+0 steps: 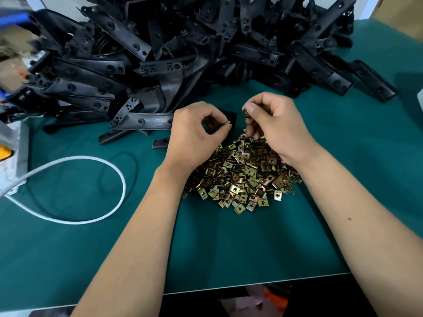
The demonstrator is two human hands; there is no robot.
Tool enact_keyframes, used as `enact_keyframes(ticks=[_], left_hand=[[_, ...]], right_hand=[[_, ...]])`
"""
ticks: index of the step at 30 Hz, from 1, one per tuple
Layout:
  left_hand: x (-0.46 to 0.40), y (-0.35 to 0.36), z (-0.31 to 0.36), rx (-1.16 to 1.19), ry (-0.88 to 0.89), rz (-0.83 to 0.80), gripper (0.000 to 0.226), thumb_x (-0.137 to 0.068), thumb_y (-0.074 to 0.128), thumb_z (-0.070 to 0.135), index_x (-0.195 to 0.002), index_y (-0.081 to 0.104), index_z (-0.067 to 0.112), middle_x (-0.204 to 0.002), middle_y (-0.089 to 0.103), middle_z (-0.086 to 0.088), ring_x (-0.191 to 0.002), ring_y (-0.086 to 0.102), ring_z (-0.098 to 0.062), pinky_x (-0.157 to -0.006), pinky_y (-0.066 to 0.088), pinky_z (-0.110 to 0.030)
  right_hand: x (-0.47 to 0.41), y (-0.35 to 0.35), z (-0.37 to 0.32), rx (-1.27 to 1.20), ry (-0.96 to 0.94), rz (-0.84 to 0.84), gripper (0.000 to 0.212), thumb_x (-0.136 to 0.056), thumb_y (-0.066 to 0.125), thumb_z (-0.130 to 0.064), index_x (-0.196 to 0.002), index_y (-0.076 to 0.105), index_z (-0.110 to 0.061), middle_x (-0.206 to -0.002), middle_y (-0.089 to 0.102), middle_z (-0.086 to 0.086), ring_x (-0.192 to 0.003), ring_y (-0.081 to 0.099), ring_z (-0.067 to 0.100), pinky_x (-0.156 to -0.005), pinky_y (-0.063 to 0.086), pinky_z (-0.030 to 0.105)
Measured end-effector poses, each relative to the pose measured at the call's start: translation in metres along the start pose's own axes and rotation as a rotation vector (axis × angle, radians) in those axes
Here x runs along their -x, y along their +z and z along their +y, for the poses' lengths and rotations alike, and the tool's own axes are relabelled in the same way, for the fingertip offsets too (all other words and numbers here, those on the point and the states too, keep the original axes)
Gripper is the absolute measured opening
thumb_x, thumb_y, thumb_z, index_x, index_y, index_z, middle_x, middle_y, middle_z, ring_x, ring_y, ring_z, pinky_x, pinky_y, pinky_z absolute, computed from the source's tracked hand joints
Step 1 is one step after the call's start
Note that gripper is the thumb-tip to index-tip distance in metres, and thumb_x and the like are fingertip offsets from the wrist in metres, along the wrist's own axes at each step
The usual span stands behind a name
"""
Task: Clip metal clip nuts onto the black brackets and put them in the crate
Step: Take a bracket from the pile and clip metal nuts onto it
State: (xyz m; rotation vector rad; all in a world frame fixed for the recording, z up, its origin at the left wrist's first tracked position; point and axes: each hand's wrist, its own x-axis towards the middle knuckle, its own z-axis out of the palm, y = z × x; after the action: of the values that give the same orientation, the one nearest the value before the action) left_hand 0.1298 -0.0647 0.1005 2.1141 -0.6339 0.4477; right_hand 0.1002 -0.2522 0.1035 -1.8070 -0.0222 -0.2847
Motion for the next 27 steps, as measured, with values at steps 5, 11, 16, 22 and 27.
enact_keyframes(ticks=[5,11,16,22,27], left_hand=[[0.000,0.002,0.004,0.089,-0.047,0.060,0.006,-0.084,0.083,0.020,-0.086,0.078,0.021,-0.085,0.072,0.014,-0.083,0.068,-0.005,-0.075,0.048,-0.012],[0.000,0.008,0.011,0.116,-0.019,0.016,0.012,-0.086,0.076,0.008,-0.093,0.079,0.017,-0.091,0.072,0.010,-0.089,0.067,-0.007,-0.080,0.052,-0.020],[-0.002,0.009,0.007,-0.146,-0.235,0.212,0.034,-0.087,0.076,0.040,-0.113,0.068,0.018,-0.114,0.057,0.001,-0.105,0.059,-0.018,-0.093,0.051,-0.035],[0.000,0.010,0.005,-0.364,-0.329,-0.036,0.069,-0.084,0.063,0.073,-0.144,0.053,0.040,-0.129,0.054,-0.007,-0.123,0.054,-0.027,-0.105,0.046,-0.045],[0.000,0.010,0.003,-0.377,-0.304,-0.053,0.057,-0.086,0.063,0.072,-0.131,0.065,0.038,-0.122,0.060,-0.009,-0.116,0.059,-0.028,-0.102,0.047,-0.043]], right_hand=[[0.003,0.001,-0.002,0.352,-0.173,-0.019,0.012,-0.100,0.066,-0.030,-0.097,0.075,-0.024,-0.088,0.071,-0.011,-0.080,0.063,0.002,-0.072,0.046,0.018],[0.002,0.003,-0.002,0.042,-0.089,-0.065,0.007,-0.096,0.074,-0.015,-0.099,0.075,-0.009,-0.081,0.074,0.008,-0.061,0.063,0.017,-0.052,0.050,0.026],[-0.001,0.000,0.003,-0.101,0.012,0.061,0.007,-0.096,0.070,-0.005,-0.098,0.076,-0.007,-0.077,0.076,0.006,-0.062,0.066,0.014,-0.054,0.052,0.021],[-0.001,-0.003,0.004,-0.243,0.077,0.061,0.020,-0.097,0.065,0.001,-0.111,0.076,-0.008,-0.085,0.078,0.011,-0.069,0.068,0.016,-0.058,0.052,0.022],[-0.001,-0.004,0.002,-0.291,0.111,0.056,0.021,-0.096,0.066,0.003,-0.114,0.074,-0.002,-0.091,0.078,0.013,-0.073,0.070,0.015,-0.062,0.054,0.021]])
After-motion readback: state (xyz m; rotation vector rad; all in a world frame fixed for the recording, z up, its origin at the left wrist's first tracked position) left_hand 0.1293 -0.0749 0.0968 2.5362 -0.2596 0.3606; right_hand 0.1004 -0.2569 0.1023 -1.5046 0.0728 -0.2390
